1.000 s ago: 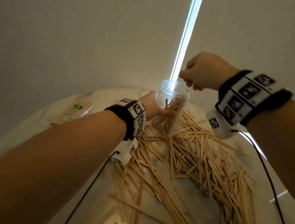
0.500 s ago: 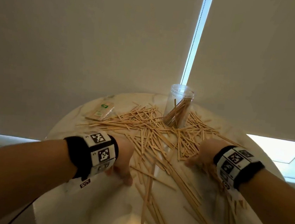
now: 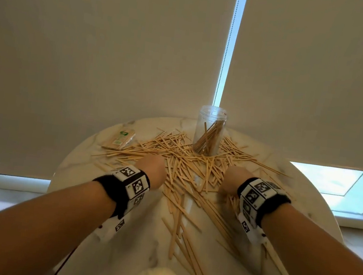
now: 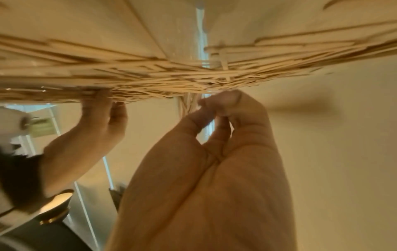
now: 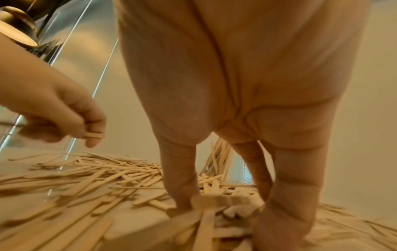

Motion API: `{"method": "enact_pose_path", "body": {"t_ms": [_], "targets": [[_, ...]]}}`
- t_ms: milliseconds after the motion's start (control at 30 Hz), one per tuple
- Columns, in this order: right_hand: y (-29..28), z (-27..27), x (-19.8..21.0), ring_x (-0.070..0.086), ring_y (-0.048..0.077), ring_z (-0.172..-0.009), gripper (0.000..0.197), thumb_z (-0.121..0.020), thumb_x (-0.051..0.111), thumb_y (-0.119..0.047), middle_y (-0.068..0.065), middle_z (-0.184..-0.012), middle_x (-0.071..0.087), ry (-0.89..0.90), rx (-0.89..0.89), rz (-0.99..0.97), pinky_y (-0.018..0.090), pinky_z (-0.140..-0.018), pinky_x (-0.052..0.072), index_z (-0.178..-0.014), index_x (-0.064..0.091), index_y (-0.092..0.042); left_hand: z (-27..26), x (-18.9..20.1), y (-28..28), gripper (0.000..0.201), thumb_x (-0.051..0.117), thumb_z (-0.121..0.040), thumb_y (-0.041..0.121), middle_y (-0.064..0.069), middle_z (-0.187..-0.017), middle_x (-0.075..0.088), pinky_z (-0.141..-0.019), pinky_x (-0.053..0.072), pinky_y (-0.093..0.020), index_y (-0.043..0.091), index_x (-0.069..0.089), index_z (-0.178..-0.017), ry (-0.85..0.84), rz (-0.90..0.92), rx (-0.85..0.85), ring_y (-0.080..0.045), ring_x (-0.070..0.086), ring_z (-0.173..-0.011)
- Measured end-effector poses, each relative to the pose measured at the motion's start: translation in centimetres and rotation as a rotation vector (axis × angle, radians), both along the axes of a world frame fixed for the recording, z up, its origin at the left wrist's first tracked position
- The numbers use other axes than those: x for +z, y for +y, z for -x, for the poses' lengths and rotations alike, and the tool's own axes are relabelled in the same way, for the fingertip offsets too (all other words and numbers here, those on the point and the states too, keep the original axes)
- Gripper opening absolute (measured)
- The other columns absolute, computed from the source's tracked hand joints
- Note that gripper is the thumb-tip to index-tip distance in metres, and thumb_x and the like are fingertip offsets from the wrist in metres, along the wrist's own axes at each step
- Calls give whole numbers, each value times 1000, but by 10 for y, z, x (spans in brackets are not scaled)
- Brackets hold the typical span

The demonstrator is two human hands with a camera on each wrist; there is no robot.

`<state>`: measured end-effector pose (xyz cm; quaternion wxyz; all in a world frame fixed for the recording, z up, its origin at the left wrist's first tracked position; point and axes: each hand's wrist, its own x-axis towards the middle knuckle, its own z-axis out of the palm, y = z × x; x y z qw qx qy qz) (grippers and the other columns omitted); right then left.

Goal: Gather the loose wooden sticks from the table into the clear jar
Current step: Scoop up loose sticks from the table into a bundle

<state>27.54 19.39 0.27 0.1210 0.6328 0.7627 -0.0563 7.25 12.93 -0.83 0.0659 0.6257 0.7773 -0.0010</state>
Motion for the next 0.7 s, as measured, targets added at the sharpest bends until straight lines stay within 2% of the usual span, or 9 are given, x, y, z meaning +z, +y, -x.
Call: {"method": "enact_pose_path", "body": {"t_ms": [67, 133, 200, 233, 333, 400, 467, 633, 700], "targets": [[1, 0, -3, 54, 20, -87, 48, -87, 69, -47, 4, -100, 62, -25, -7, -38, 31, -87, 53, -116, 65, -9, -1, 2, 13, 31, 41, -104, 22, -9, -94, 65, -78, 51, -32, 3, 66, -106, -30, -37, 50, -26, 64, -92], [4, -1, -4, 55, 21, -86, 46, -90, 64, -48, 2, -90, 59, -30, -20, -32, 30, -81, 52, -115, 67, -9, -3, -2, 25, 60, 33, -104, 50, -14, -109, 66, -84, 51, -34, 1, 64, -117, -72, 0, 97, -28, 65, -103], [6, -2, -4, 56, 22, -87, 46, -91, 64, -48, 2, -91, 58, -33, -29, 4, 31, -82, 53, -115, 68, -9, -9, -11, 38, 83, 28, -93, 73, -14, -105, 67, -79, 51, -34, 2, 67, -111, -57, 94, 95, -27, 65, -95], [7, -2, -4, 56, 22, -88, 45, -91, 65, -47, 3, -94, 59, -27, -29, 11, 31, -85, 54, -115, 68, -9, -14, -13, 43, 83, 32, -89, 78, -10, -95, 66, -75, 50, -33, 4, 68, -103, -25, 113, 69, -25, 64, -87], [9, -2, -7, 58, 21, -87, 43, -87, 72, -42, 4, -95, 62, 7, -16, 4, 29, -83, 55, -113, 69, -8, -32, -16, 52, 56, 54, -92, 61, -5, -91, 62, -77, 53, -33, 7, 65, -104, 33, 89, -33, -24, 62, -87], [10, -2, -8, 59, 20, -85, 39, -84, 76, -37, 4, -92, 62, 37, -25, 4, 27, -78, 54, -109, 70, -6, -40, -13, 53, 33, 52, -101, 35, -8, -108, 66, -83, 52, -32, 7, 65, -112, 83, 67, -112, -26, 64, -100], [9, -3, -8, 59, 20, -85, 34, -87, 73, -32, 5, -91, 61, 70, -39, 2, 27, -77, 53, -109, 69, -5, -42, -9, 52, 29, 45, -105, 22, -11, -121, 64, -87, 50, -29, 4, 63, -119, 100, 62, -146, -25, 62, -110], [7, -2, -6, 59, 21, -88, 35, -88, 72, -32, 6, -95, 62, 98, -57, 5, 28, -81, 54, -112, 68, -6, -31, -8, 54, 21, 58, -97, 27, -11, -110, 67, -77, 50, -31, 8, 66, -103, 63, 140, -74, -25, 64, -99], [6, -3, -4, 57, 21, -88, 36, -87, 74, -31, 5, -95, 60, 99, -64, 28, 27, -80, 52, -111, 68, -6, -29, -8, 53, 28, 54, -99, 25, -12, -117, 65, -86, 52, -31, 4, 64, -115, 24, 152, -38, -26, 63, -107]]}}
